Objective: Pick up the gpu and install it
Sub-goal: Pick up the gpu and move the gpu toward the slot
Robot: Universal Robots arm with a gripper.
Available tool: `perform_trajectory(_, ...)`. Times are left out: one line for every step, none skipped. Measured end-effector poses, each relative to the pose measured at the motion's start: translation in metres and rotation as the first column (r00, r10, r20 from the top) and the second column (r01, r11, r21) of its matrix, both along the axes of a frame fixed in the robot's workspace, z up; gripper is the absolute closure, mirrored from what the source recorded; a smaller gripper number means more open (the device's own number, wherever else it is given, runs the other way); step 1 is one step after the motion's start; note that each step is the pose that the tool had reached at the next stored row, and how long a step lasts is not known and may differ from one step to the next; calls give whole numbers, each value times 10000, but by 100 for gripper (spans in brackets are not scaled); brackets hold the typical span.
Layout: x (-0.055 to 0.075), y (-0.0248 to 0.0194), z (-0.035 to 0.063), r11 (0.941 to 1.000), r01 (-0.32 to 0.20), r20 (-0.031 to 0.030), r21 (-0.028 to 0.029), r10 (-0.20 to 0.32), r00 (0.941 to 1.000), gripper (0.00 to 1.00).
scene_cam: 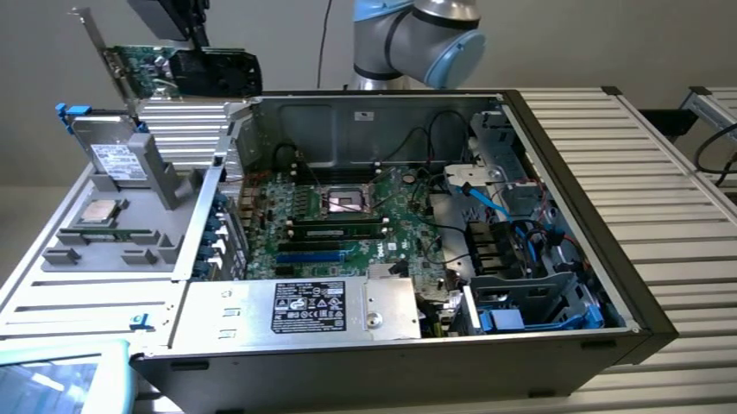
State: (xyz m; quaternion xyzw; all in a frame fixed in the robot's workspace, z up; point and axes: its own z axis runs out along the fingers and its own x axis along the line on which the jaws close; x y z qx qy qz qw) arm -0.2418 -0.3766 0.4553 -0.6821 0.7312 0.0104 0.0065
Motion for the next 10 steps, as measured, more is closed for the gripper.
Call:
perform_trajectory(45,0,-1,10000,-5,-1,-1,5,10000,73)
perform_trajectory(90,0,-2,10000,-10,-2,-1,10,10000,73)
perform_trajectory(134,0,-4,10000,-15,-1,-1,15,10000,73)
perform_trajectory(180,0,-6,10000,-21,-1,-1,21,10000,73)
perform_trajectory(229,0,-7,10000,-28,-1,0,28,10000,73)
perform_trajectory(271,0,-9,10000,-33,-2,-1,33,10000,73)
perform_trajectory(316,0,-10,10000,-39,-1,-1,39,10000,73)
perform_trajectory(364,0,-12,10000,-47,-1,-1,47,10000,73)
perform_trajectory(409,0,-14,10000,-54,0,0,54,10000,73)
perform_trajectory(453,0,-15,10000,-61,-1,0,61,10000,73)
